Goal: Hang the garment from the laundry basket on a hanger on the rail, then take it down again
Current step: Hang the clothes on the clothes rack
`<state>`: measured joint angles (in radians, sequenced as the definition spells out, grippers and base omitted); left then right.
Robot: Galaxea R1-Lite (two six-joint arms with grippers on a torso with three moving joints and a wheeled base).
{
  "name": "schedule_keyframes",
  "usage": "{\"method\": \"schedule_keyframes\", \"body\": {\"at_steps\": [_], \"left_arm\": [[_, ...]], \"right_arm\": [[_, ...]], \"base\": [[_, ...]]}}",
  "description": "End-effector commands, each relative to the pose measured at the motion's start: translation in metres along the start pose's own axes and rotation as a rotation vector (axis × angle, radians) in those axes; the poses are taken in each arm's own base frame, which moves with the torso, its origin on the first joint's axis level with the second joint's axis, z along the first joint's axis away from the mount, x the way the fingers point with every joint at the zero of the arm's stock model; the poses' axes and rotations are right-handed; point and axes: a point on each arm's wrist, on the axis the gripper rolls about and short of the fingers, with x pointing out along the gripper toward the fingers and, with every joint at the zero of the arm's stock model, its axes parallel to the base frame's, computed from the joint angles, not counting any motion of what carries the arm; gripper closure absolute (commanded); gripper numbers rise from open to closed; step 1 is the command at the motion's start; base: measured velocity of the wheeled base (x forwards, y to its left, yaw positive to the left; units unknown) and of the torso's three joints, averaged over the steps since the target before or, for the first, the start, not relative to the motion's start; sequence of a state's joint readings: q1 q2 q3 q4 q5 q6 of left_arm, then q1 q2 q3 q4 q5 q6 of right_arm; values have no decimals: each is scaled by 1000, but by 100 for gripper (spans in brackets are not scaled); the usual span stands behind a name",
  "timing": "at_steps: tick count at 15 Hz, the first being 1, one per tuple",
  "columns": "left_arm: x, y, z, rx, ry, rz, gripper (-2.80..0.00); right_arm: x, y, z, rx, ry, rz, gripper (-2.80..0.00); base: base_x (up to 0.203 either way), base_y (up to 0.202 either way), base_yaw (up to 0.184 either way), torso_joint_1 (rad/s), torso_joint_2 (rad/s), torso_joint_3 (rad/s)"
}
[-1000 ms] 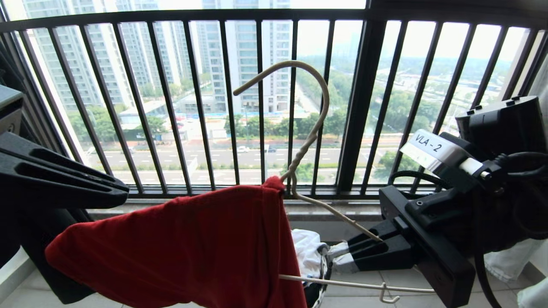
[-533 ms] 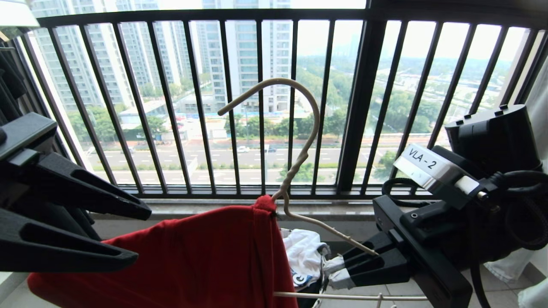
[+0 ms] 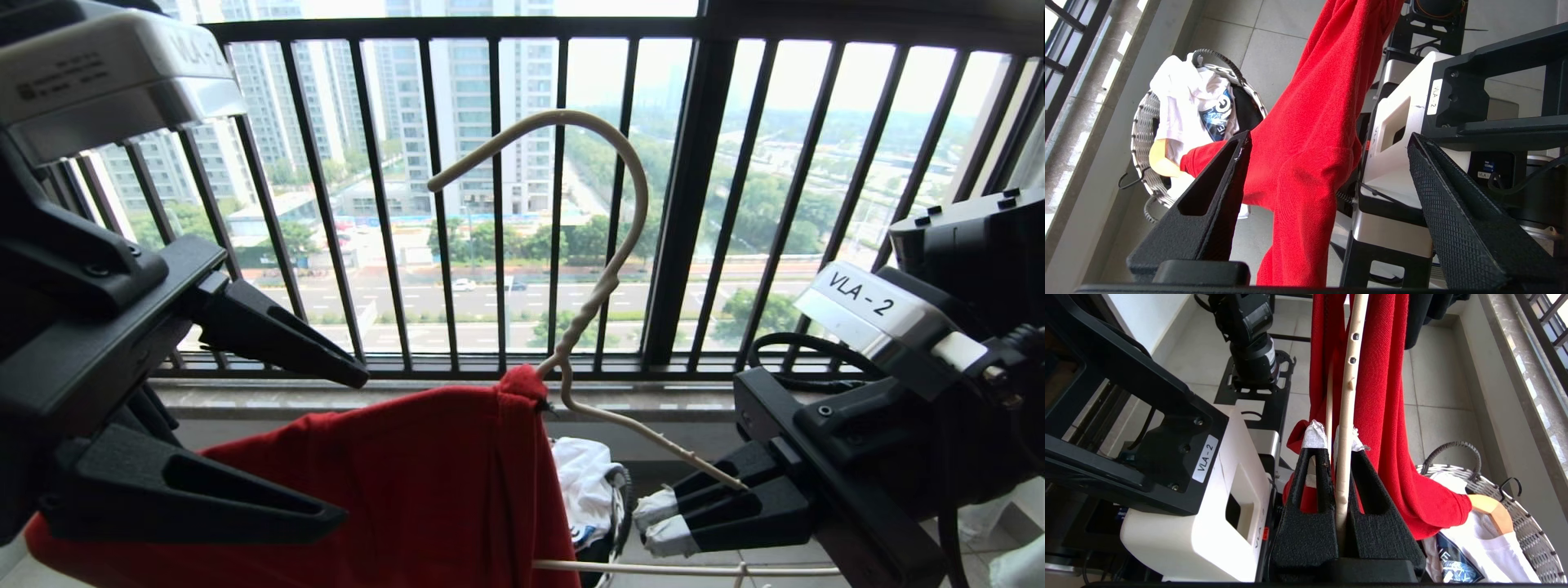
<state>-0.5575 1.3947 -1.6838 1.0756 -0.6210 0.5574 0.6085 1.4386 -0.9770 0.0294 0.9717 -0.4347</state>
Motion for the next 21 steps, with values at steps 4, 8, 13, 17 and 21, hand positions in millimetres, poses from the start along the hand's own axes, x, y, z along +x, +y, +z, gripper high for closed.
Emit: {"method": "schedule_keyframes", "body": {"at_steps": [4, 8, 13, 17, 21], "left_arm": [[12, 0, -2, -4, 28, -57, -280], [21, 4, 3, 10, 26, -77, -280], [30, 5, 8, 39, 4, -92, -280], [35, 7, 12, 54, -13, -101, -280], [38, 8, 14, 55, -25, -101, -280]], "right_arm": [[-6, 6, 6, -25, -18, -5, 0], [-8, 7, 7, -28, -22, -10, 0], [-11, 7, 8, -33, -27, -23, 0], [-13, 7, 10, -35, -31, -27, 0], [-13, 6, 10, -35, -34, -28, 0]], "base": [[0, 0, 0, 0, 0, 0], [0, 0, 0, 0, 0, 0], [0, 0, 0, 0, 0, 0], [0, 0, 0, 0, 0, 0], [0, 0, 0, 0, 0, 0]]}}
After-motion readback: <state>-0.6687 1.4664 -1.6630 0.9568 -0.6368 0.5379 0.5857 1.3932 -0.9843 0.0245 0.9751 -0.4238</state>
